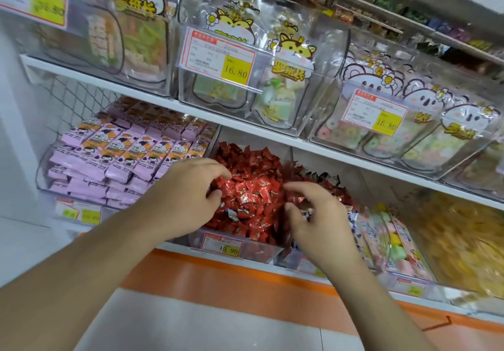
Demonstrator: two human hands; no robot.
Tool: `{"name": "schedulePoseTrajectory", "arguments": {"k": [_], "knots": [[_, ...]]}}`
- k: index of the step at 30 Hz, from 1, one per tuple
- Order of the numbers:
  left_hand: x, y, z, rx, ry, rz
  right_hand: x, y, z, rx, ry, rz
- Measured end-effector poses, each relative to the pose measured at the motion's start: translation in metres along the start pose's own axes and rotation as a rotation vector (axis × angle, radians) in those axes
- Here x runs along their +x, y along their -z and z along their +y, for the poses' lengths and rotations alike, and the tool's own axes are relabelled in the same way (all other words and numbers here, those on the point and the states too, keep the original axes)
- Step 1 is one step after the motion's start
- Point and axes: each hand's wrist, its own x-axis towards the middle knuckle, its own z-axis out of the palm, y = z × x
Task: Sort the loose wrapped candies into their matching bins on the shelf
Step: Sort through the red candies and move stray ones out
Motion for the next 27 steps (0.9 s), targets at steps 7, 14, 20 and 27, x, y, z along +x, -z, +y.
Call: {"name": "schedulePoseTrajectory", "arguments": {"k": [7,14,20,27], "knots": [[0.002,-0.001,-0.008,-0.028,0.000,-0.012,0.043,-0.076,-0.027,-0.068,0.016,-0.461],[0.003,-0.002,-0.014,-0.035,0.014,-0.026,0.048,-0.097,-0.015,-0.126,-0.007,-0.470],[0.002,-0.003,-0.011,-0.050,0.021,-0.035,0.030,-0.050,-0.027,0.302,-0.091,-0.153],[-0.005,-0.006,0.008,-0.122,-0.010,-0.068,0.005,0.021,0.024,0.145,-0.175,0.133]]}}
